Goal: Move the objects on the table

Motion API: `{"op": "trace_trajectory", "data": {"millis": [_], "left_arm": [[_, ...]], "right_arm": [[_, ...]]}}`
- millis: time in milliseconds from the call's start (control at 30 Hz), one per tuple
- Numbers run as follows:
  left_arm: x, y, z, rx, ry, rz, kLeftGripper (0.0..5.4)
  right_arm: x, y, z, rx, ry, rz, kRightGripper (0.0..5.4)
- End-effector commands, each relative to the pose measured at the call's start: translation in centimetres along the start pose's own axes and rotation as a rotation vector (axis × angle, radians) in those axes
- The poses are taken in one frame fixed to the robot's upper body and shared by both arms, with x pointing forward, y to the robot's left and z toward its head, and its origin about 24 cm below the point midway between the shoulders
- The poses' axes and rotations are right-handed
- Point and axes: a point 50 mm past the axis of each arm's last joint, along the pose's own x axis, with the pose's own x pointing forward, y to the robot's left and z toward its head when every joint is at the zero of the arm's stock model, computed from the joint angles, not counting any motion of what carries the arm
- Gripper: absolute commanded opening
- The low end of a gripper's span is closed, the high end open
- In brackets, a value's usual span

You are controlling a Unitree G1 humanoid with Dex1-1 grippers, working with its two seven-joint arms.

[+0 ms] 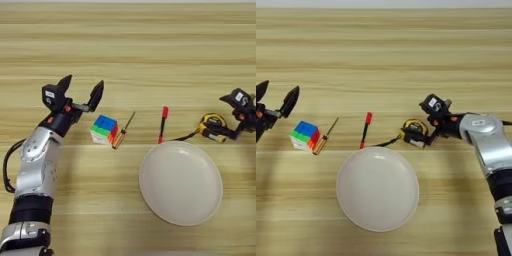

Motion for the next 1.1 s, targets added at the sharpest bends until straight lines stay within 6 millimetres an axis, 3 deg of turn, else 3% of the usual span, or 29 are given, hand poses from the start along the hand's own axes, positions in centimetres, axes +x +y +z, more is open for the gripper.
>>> {"op": "trace_trajectory", "data": {"millis": [33,1100], "left_arm": [[0.4,-0.1,0.2,0.009,-0.015,-0.01,5.36],[0.5,-0.3,0.0,0.011,-0.022,-0.013,5.36]], "right_arm": [[0.1,-0.5,-0.1,-0.006,0.024,-0.007,5.4],[3.1,-1.0,-2.1,0.001,0.199,0.011,5.4]]}}
